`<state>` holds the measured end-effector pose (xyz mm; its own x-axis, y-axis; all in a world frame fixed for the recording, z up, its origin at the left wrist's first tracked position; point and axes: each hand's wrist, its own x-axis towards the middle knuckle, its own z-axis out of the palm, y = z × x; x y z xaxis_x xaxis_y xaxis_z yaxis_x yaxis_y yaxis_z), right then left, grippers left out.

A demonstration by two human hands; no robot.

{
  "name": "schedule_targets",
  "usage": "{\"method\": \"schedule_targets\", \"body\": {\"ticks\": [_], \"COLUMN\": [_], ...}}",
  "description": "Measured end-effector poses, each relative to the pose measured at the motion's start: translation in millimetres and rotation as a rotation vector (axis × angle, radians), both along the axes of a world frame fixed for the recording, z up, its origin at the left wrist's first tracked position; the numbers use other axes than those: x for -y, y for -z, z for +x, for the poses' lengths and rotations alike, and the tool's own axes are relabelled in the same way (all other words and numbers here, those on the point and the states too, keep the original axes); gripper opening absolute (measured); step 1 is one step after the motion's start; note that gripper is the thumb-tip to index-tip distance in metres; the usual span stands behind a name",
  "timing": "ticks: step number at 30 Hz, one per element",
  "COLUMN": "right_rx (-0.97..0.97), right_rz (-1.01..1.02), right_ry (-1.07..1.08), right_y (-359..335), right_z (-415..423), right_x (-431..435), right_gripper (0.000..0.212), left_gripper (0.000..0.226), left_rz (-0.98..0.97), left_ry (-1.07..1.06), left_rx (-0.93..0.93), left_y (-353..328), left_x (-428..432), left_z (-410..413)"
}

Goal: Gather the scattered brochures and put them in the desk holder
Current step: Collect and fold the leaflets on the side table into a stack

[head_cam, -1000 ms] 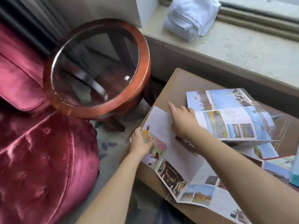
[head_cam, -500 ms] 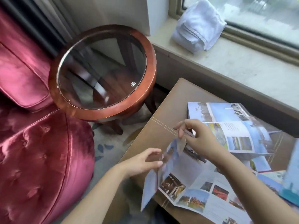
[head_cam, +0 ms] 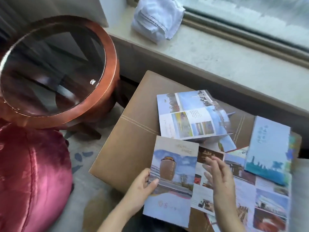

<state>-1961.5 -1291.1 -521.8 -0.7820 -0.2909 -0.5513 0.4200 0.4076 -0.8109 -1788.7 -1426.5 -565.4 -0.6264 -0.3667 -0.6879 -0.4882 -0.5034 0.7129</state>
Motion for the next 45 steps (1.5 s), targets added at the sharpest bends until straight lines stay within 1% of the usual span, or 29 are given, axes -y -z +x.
{"method": "schedule_targets", "body": {"ticks": [2, 3, 5, 6, 8, 9, 10, 12, 14, 17, 19, 21, 23, 25, 28, 30, 32, 35, 37, 39, 41, 42, 43, 44, 45], "right_rx": [0.127, 0.148, 0.087, 0.036, -0.046, -0.065, -0.073, -0.065, -0.047, -0.024, -0.009, 0.003, 0.016, -0.027, -0.169, -0.137, -0.016, 0.206, 0.27, 0.298, 0.272, 0.252, 0.244, 0.247, 0.257], "right_rz": [0.044, 0.057, 0.117, 0.161, 0.236, 0.259, 0.279, 0.322, 0.364, 0.4, 0.407, 0.365, 0.303, 0.303, 0.374, 0.37, 0.292, 0.028, -0.083, -0.118, -0.103, -0.063, -0.005, 0.057, 0.11], "right_ry": [-0.017, -0.006, 0.009, 0.019, 0.086, 0.114, 0.126, 0.106, 0.056, 0.014, 0.012, 0.008, 0.023, 0.035, 0.022, -0.007, -0.028, 0.055, 0.123, 0.156, 0.161, 0.165, 0.174, 0.186, 0.196], "right_y": [11.1, 16.9, 27.6, 32.2, 41.6, 46.8, 53.0, 66.5, 78.9, 94.8, 101.5, 104.5, 103.4, 99.9, 89.4, 82.8, 74.0, 57.4, 48.2, 42.3, 42.8, 47.5, 54.5, 61.7, 68.3], "right_z": [14.8, 20.4, 25.7, 24.9, 18.0, 13.3, 8.4, -1.4, -9.8, -18.1, -19.8, -20.0, -20.2, -20.0, -17.4, -16.8, -16.5, -15.0, -12.5, -10.5, -10.5, -10.0, -9.2, -8.9, -9.1], "right_x": [-22.2, -31.3, -46.9, -52.4, -60.7, -63.4, -65.1, -67.3, -67.5, -69.2, -71.4, -75.3, -81.1, -89.9, -105.0, -115.6, -122.8, -123.3, -125.8, -130.4, -135.1, -138.0, -140.5, -142.2, -142.7], "right_gripper": [0.042, 0.043, 0.035, 0.029, 0.024, 0.023, 0.022, 0.021, 0.019, 0.023, 0.028, 0.029, 0.036, 0.048, 0.064, 0.067, 0.065, 0.056, 0.05, 0.038, 0.021, 0.022, 0.027, 0.032, 0.037], "left_gripper": [0.018, 0.02, 0.024, 0.025, 0.029, 0.035, 0.043, 0.055, 0.058, 0.053, 0.048, 0.04, 0.028, 0.007, 0.008, 0.007, 0.01, 0.011, 0.012, 0.013, 0.014, 0.012, 0.01, 0.011, 0.016], "left_rz": [0.026, 0.036, 0.014, -0.053, -0.343, -0.49, -0.544, -0.482, -0.422, -0.422, -0.384, -0.397, -0.36, -0.267, -0.287, -0.302, -0.28, -0.186, -0.137, -0.122, -0.174, -0.259, -0.382, -0.512, -0.61], "left_ry": [0.008, 0.037, 0.117, 0.179, 0.348, 0.405, 0.401, 0.357, 0.324, 0.227, 0.154, 0.182, 0.175, 0.086, 0.014, -0.013, -0.025, -0.037, -0.033, 0.013, 0.089, 0.155, 0.248, 0.346, 0.418], "left_rx": [0.016, 0.031, 0.051, 0.077, 0.205, 0.274, 0.307, 0.331, 0.38, 0.467, 0.48, 0.483, 0.453, 0.366, 0.267, 0.195, 0.12, 0.081, 0.055, 0.039, 0.081, 0.118, 0.168, 0.225, 0.272], "left_y": [0.5, 0.1, 0.5, 4.3, 16.3, 20.0, 23.1, 29.9, 38.2, 47.0, 51.2, 55.4, 56.0, 49.7, 37.3, 26.2, 13.3, -4.7, -9.3, -7.2, 0.9, 8.6, 18.1, 27.5, 36.3], "left_x": [-23.2, -34.8, -58.1, -70.4, -90.9, -96.3, -100.6, -107.2, -111.1, -114.7, -117.0, -118.4, -119.8, -122.2, -120.8, -120.7, -120.2, -115.1, -113.1, -115.9, -125.4, -130.8, -136.2, -140.7, -144.2], "left_z": [-11.2, -18.0, -33.2, -39.9, -53.8, -59.6, -65.4, -77.0, -88.7, -102.9, -108.5, -112.9, -118.5, -124.9, -127.7, -128.0, -128.6, -127.9, -126.8, -127.7, -130.7, -131.6, -133.0, -134.4, -136.0]}}
